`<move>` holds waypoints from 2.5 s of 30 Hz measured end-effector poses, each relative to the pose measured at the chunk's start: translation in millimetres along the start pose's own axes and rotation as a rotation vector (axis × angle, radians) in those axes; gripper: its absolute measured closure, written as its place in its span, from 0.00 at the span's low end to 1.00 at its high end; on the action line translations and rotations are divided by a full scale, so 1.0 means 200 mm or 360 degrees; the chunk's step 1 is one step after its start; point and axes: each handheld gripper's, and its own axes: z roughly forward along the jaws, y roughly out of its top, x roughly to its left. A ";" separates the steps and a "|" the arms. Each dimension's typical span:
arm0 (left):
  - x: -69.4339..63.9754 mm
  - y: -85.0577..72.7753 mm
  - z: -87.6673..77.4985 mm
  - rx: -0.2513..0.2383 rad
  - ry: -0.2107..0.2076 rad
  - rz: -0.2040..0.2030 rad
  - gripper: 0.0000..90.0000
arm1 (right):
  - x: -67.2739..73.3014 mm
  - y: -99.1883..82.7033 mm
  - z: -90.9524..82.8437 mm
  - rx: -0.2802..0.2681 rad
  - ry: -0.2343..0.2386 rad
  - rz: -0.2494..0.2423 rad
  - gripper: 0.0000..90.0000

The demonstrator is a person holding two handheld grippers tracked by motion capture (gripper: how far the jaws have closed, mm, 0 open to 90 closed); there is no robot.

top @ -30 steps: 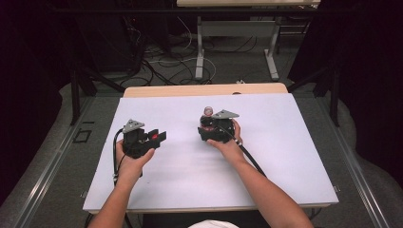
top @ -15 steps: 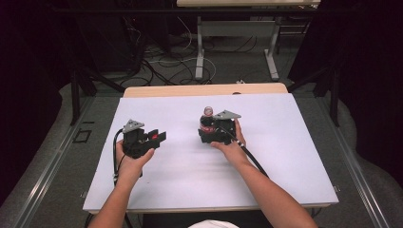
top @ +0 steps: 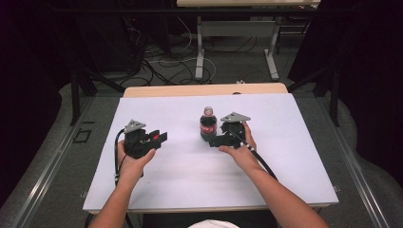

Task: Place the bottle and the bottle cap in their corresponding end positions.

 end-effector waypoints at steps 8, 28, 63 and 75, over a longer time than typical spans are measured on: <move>-0.02 0.00 0.01 0.0005 -0.0013 0.0018 0.68 | -0.01 -0.05 -0.14 0.0036 0.0045 -0.0005 0.00; -0.13 -0.04 0.13 0.0072 -0.0056 0.0115 0.68 | -0.07 -0.26 -0.43 -0.0032 0.0026 0.0004 0.00; -0.49 -0.26 0.57 0.0244 -0.0350 0.0286 0.68 | -0.15 -0.37 -0.46 -0.0030 -0.0041 0.0046 0.00; -0.51 -0.33 0.64 0.0333 -0.0340 0.0318 0.67 | -0.17 -0.38 -0.46 -0.0024 -0.0029 0.0060 0.00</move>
